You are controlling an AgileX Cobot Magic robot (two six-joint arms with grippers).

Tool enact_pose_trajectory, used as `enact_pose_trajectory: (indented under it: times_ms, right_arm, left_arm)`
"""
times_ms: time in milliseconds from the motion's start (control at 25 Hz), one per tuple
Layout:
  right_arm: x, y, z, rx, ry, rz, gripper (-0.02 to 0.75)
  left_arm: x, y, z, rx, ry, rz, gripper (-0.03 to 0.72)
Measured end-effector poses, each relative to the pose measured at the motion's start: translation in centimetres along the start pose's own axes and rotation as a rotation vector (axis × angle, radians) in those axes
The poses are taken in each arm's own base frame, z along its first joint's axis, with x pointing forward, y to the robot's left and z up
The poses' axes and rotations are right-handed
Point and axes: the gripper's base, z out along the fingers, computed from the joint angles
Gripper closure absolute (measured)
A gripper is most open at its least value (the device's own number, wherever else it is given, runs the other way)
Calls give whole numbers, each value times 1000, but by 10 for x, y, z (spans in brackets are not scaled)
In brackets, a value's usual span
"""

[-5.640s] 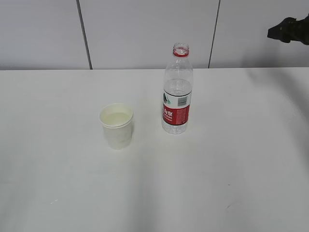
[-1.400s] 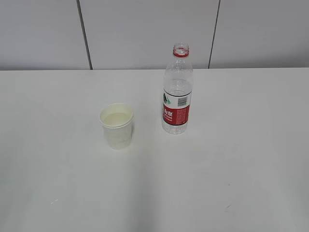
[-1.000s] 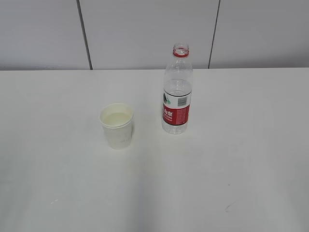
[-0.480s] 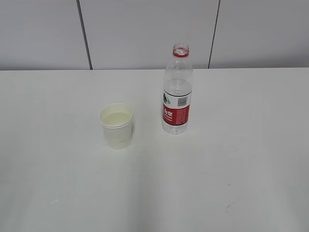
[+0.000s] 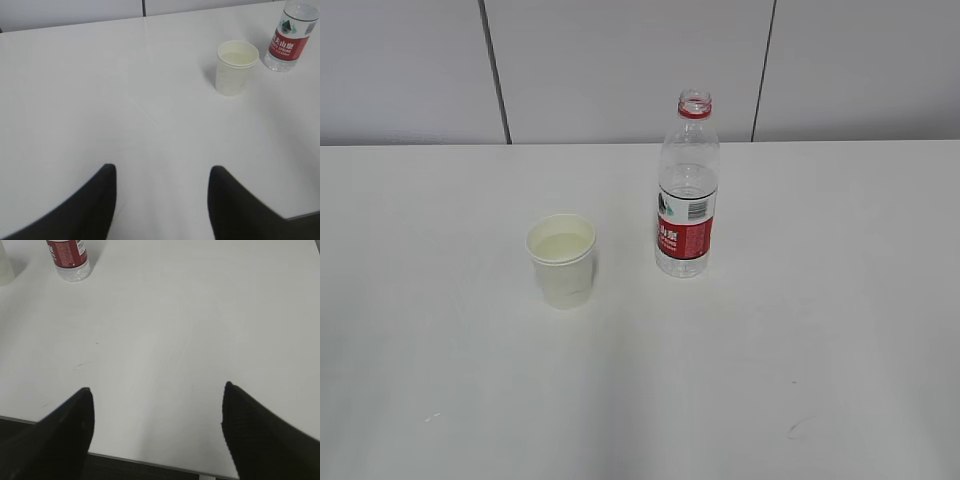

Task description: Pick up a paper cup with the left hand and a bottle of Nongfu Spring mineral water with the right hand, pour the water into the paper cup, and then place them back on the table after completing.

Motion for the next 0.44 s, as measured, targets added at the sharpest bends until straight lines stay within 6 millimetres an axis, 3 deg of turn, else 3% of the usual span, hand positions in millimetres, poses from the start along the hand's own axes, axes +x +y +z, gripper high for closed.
enact_pose_trajectory:
  times_ms: [440]
  right_arm:
    - [0, 0, 0, -1, -2, 1, 150]
  left_arm:
    - [0, 0, 0, 0, 0, 0, 314]
